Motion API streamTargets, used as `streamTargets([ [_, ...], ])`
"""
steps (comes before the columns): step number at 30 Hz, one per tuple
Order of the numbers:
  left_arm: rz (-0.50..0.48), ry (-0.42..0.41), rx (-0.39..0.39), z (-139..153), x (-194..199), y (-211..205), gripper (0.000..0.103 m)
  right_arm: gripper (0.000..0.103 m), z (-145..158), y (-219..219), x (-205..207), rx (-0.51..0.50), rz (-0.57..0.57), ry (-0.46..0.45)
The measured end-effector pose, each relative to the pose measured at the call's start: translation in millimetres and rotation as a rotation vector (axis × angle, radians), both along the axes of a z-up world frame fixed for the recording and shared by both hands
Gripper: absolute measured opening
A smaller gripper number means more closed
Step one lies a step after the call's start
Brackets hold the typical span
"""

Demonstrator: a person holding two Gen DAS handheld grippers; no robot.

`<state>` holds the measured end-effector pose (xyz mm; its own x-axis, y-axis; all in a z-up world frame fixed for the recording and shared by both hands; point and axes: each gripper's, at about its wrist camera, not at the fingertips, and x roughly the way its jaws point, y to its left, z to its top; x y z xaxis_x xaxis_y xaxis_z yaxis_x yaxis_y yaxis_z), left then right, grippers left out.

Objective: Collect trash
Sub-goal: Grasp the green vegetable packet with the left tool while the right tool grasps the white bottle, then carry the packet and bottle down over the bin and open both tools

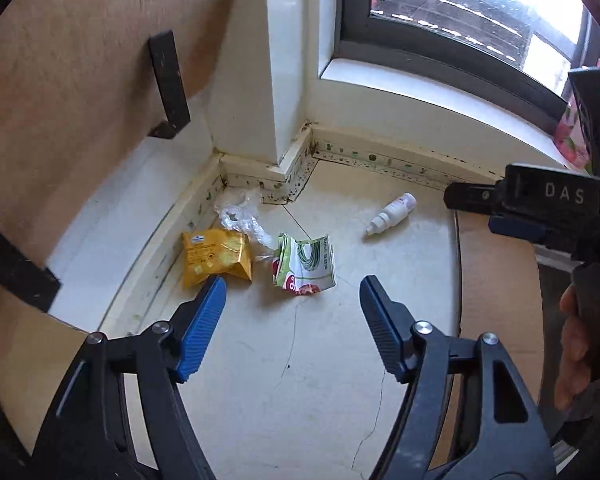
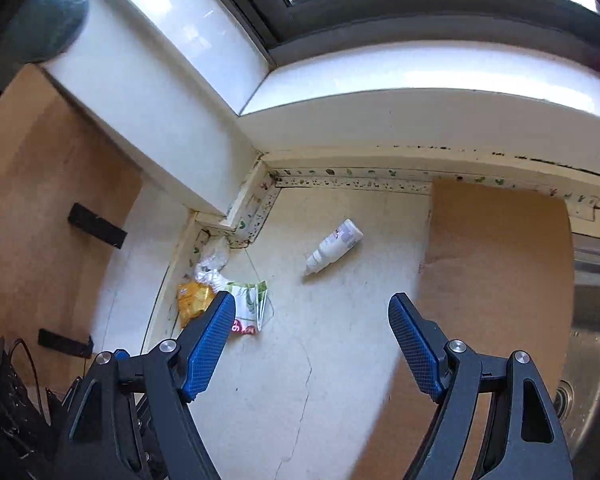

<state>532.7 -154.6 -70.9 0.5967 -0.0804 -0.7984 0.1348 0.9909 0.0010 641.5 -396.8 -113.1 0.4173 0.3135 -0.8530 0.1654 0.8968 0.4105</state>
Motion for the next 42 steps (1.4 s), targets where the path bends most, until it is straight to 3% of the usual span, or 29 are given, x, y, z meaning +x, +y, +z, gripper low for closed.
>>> streamTargets([
  [4, 0.041, 0.078, -0.058, -34, 36, 9, 0.057, 0.074, -52, 2, 35, 0.03, -0.024, 0.068],
  [8, 0.077, 0.137, -0.099, -55, 55, 21, 0.053, 0.068, -85, 10, 60, 0.013, -0.041, 0.1],
  [14, 0.069, 0.177, -0.126, -71, 68, 19, 0.052, 0.039, -110, 43, 82, -0.149, 0.048, 0.141],
  [15, 0.067, 0.183, -0.125, -72, 70, 18, 0.052, 0.03, -108, 47, 80, -0.187, 0.053, 0.12],
  [17, 0.067, 0.194, -0.13, -75, 74, 18, 0.048, 0.024, -109, 53, 80, -0.235, 0.078, 0.104],
  [23, 0.072, 0.22, -0.135, -82, 84, 14, 0.034, 0.023, -108, 38, 68, -0.157, 0.059, 0.09],
  [27, 0.07, 0.244, -0.134, -90, 87, 8, 0.013, 0.023, -96, 22, 50, -0.09, 0.022, 0.047],
  [34, 0.079, 0.195, -0.077, -83, 75, 3, 0.008, 0.023, -69, 14, 9, -0.041, 0.038, -0.006],
  [42, 0.038, 0.136, -0.082, -46, 31, 2, 0.007, 0.023, -33, 6, -53, -0.006, 0.045, -0.059],
])
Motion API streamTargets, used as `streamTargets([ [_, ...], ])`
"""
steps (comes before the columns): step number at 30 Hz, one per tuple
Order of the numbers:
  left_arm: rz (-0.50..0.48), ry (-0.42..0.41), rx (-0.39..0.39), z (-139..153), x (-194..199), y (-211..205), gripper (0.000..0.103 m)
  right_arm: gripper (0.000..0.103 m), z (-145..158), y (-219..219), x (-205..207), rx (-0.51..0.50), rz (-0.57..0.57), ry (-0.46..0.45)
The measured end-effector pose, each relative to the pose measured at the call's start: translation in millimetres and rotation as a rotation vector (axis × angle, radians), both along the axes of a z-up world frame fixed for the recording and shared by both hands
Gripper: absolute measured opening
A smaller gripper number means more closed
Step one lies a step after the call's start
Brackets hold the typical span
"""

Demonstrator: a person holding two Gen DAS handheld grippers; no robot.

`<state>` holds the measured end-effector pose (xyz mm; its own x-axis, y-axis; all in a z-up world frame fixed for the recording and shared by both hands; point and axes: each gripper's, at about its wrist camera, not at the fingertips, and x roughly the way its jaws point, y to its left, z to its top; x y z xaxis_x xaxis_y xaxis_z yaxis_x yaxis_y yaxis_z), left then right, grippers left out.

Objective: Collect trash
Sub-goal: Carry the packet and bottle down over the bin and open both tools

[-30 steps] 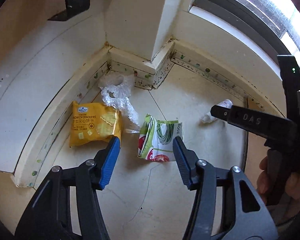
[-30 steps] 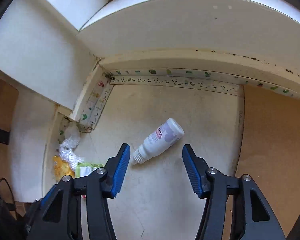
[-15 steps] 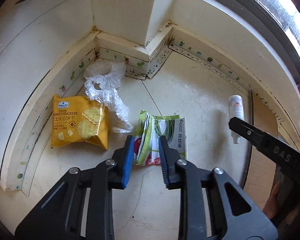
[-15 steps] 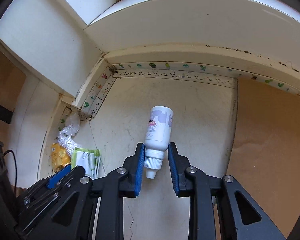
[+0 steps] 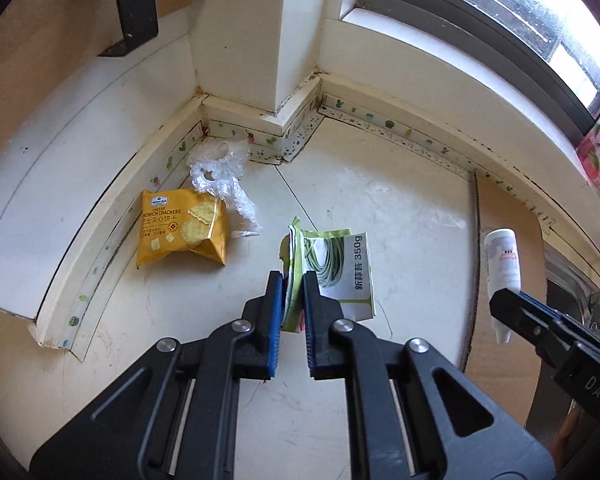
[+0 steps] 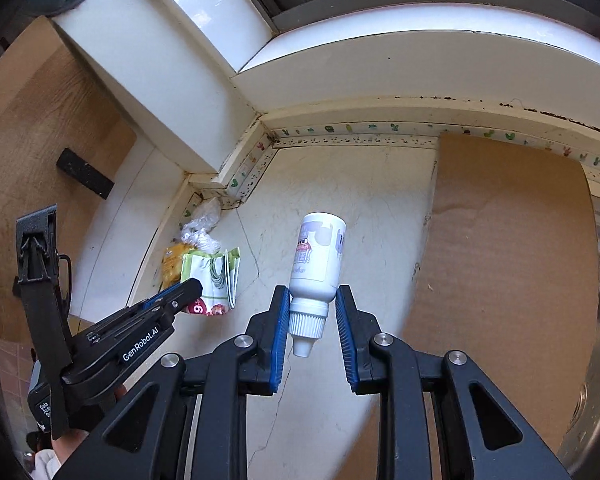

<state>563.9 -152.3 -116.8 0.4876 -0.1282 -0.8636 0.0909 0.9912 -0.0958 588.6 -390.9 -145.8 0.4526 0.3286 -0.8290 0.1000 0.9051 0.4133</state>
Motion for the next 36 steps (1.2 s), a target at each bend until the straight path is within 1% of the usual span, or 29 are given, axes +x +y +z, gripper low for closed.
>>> streamTargets([
  [6, -0.048, -0.046, -0.018, 36, -49, 1, 0.007, 0.023, 27, 11, -51, -0.005, 0.002, -0.034],
  [13, -0.125, -0.112, -0.007, 79, -115, 7, 0.007, 0.023, 68, 32, -114, 0.014, -0.026, -0.082],
  [17, -0.156, -0.157, 0.011, 101, -157, 18, 0.007, 0.023, 90, 51, -151, -0.001, -0.025, -0.116],
  [21, -0.178, -0.199, 0.018, 120, -198, 35, 0.007, 0.023, 111, 74, -187, -0.016, -0.022, -0.147],
  [25, -0.187, -0.238, 0.007, 135, -241, 61, 0.007, 0.023, 134, 102, -225, -0.051, -0.022, -0.181],
  [29, -0.195, -0.269, 0.006, 145, -277, 86, 0.008, 0.023, 155, 136, -265, -0.099, -0.017, -0.211],
  [36, -0.211, -0.293, -0.026, 154, -340, 133, 0.008, 0.023, 178, 190, -333, -0.137, -0.017, -0.235],
])
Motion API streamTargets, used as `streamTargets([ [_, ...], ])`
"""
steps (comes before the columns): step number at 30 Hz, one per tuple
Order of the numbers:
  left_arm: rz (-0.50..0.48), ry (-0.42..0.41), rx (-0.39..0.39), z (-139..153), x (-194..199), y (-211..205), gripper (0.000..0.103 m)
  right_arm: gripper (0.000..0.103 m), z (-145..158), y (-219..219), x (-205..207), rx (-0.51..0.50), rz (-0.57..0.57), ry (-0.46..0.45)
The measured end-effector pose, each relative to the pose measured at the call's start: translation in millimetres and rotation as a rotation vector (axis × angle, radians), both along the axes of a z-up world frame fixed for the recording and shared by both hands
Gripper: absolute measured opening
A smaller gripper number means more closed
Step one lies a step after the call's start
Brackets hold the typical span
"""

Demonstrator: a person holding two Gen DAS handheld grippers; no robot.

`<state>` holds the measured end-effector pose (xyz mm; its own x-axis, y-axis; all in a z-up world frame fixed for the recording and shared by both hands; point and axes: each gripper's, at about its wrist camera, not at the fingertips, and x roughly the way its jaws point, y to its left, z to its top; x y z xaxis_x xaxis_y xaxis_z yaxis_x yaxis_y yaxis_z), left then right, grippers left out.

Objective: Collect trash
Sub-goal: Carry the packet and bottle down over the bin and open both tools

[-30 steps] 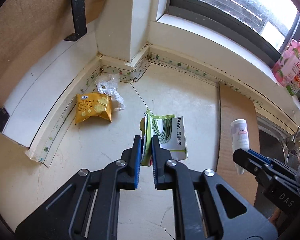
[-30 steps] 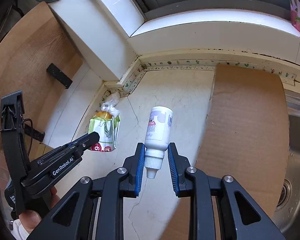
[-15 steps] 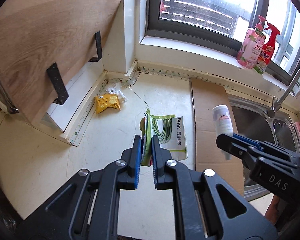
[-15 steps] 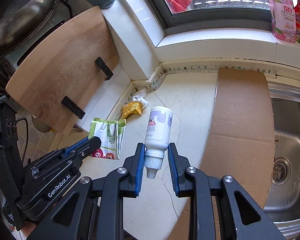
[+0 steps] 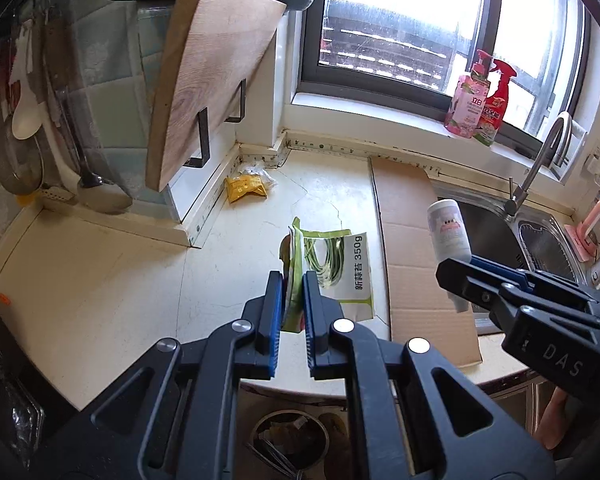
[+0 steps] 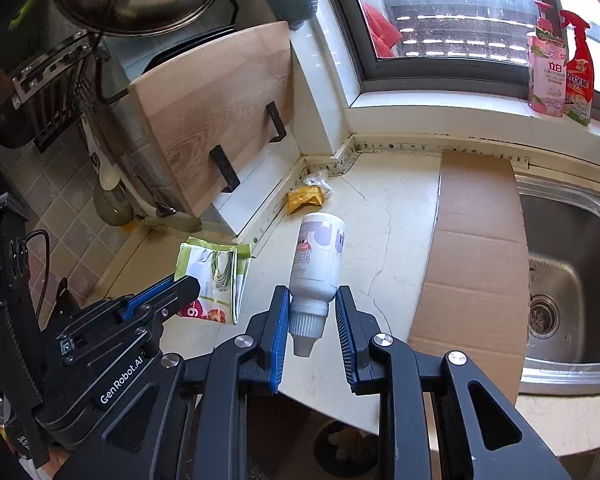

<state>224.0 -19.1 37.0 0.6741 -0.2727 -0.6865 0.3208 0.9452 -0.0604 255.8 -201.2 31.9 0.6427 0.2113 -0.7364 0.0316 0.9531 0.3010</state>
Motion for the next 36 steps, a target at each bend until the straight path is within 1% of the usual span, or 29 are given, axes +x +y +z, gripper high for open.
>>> streamTargets([
  [6, -0.026, -0.018, -0.018, 1, -47, 34, 0.008, 0.023, 9, 36, -62, -0.029, -0.002, -0.023],
  [9, -0.05, 0.007, -0.027, -7, -64, 45, 0.008, 0.023, 6, 49, -93, -0.034, -0.008, -0.018],
  [13, -0.076, 0.087, -0.01, -34, -85, 53, 0.008, 0.023, -9, 65, -130, -0.035, 0.002, 0.019],
  [16, -0.075, 0.14, -0.006, -58, -92, 56, 0.008, 0.023, -26, 79, -151, -0.053, 0.025, 0.054],
  [21, -0.043, 0.225, 0.008, -104, -98, 60, 0.008, 0.023, -64, 92, -164, -0.046, 0.055, 0.128],
  [26, -0.012, 0.321, 0.033, -165, -101, 62, 0.008, 0.023, -127, 95, -167, 0.013, 0.09, 0.262],
  [29, 0.004, 0.395, 0.049, -214, -103, 61, 0.008, 0.023, -174, 94, -170, 0.038, 0.111, 0.33],
  [31, 0.014, 0.443, 0.043, -253, -106, 63, 0.008, 0.023, -212, 91, -172, 0.052, 0.122, 0.38],
  [32, 0.016, 0.454, 0.042, -269, -107, 64, 0.008, 0.023, -229, 89, -174, 0.057, 0.126, 0.4],
  [36, 0.037, 0.501, 0.079, -344, -113, 65, 0.008, 0.023, -305, 82, -177, 0.053, 0.131, 0.481],
])
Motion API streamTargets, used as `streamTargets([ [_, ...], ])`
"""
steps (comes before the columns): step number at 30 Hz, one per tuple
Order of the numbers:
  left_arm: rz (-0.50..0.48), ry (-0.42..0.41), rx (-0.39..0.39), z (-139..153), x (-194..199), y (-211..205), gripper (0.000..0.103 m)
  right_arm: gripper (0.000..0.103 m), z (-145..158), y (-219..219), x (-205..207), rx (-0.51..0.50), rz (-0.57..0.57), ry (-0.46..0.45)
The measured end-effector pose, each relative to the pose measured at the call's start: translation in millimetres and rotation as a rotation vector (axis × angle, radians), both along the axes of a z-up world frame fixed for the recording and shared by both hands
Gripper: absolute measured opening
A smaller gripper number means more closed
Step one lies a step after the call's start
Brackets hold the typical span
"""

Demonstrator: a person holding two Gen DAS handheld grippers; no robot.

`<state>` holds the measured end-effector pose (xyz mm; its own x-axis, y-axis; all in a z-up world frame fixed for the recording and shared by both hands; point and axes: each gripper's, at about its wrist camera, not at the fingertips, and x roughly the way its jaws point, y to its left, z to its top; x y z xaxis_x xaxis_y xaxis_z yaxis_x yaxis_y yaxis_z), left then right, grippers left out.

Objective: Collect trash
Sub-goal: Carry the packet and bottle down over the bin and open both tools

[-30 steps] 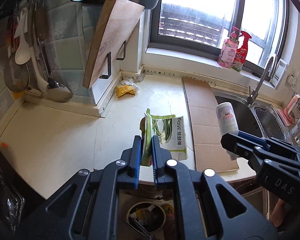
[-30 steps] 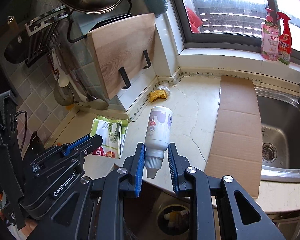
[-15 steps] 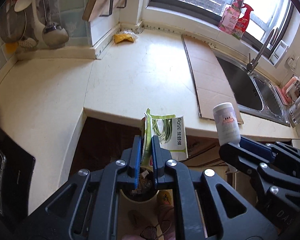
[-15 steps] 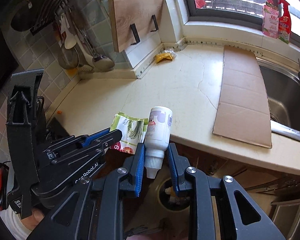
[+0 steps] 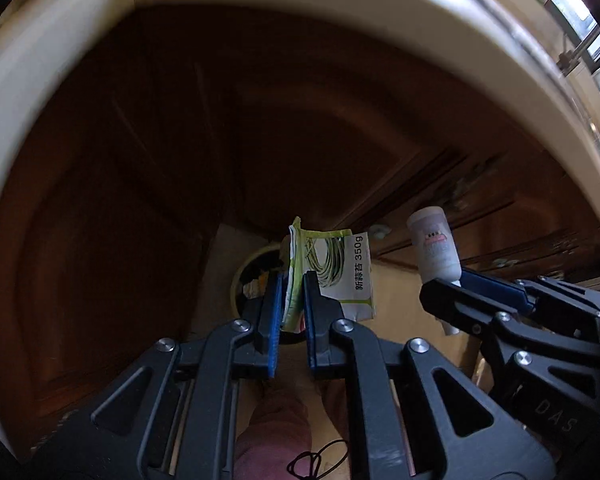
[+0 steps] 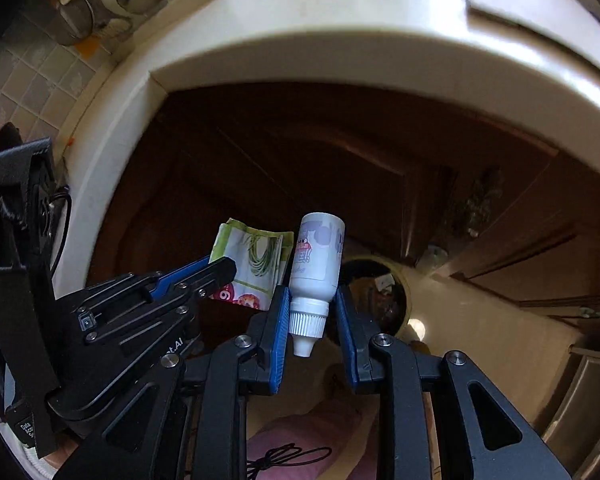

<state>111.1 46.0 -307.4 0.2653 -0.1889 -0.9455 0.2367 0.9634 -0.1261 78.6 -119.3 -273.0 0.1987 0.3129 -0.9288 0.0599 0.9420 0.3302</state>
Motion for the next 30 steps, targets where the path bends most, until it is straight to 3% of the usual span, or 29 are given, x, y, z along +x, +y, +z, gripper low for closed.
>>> streamTargets([
  [8, 0.043, 0.052, 0.015, -143, -10, 9, 0.008, 0.023, -154, 2, -19, -0.006, 0.058, 0.145],
  [15, 0.061, 0.123, 0.013, -249, -4, 23, 0.008, 0.024, -260, 4, -25, -0.024, 0.101, 0.196],
  [16, 0.064, 0.131, 0.009, -260, -4, 24, 0.008, 0.026, -272, 6, -25, -0.031, 0.108, 0.203],
  [18, 0.071, 0.148, -0.01, -280, -6, 27, 0.011, 0.049, -292, 5, -26, -0.054, 0.117, 0.206],
  [20, 0.079, 0.171, -0.021, -295, -4, 25, 0.012, 0.061, -305, 13, -23, -0.057, 0.122, 0.191],
  [21, 0.085, 0.178, -0.013, -302, -3, 25, 0.012, 0.066, -308, 13, -24, -0.06, 0.128, 0.18],
  [24, 0.101, 0.17, 0.004, -314, -3, 25, 0.012, 0.067, -314, 14, -29, -0.076, 0.145, 0.171],
  [25, 0.106, 0.174, -0.015, -315, -3, 25, 0.014, 0.067, -314, 14, -31, -0.08, 0.148, 0.175],
  [26, 0.109, 0.181, -0.021, -315, -4, 26, 0.025, 0.067, -314, 14, -35, -0.078, 0.147, 0.181],
  [27, 0.111, 0.189, -0.018, -316, -4, 26, 0.049, 0.067, -313, 12, -36, -0.076, 0.143, 0.186],
  [29, 0.124, 0.189, -0.005, -312, -8, 31, 0.073, 0.068, -317, 16, -38, -0.075, 0.133, 0.186],
  [30, 0.135, 0.177, -0.009, -308, -9, 32, 0.073, 0.068, -313, 14, -39, -0.075, 0.128, 0.185],
])
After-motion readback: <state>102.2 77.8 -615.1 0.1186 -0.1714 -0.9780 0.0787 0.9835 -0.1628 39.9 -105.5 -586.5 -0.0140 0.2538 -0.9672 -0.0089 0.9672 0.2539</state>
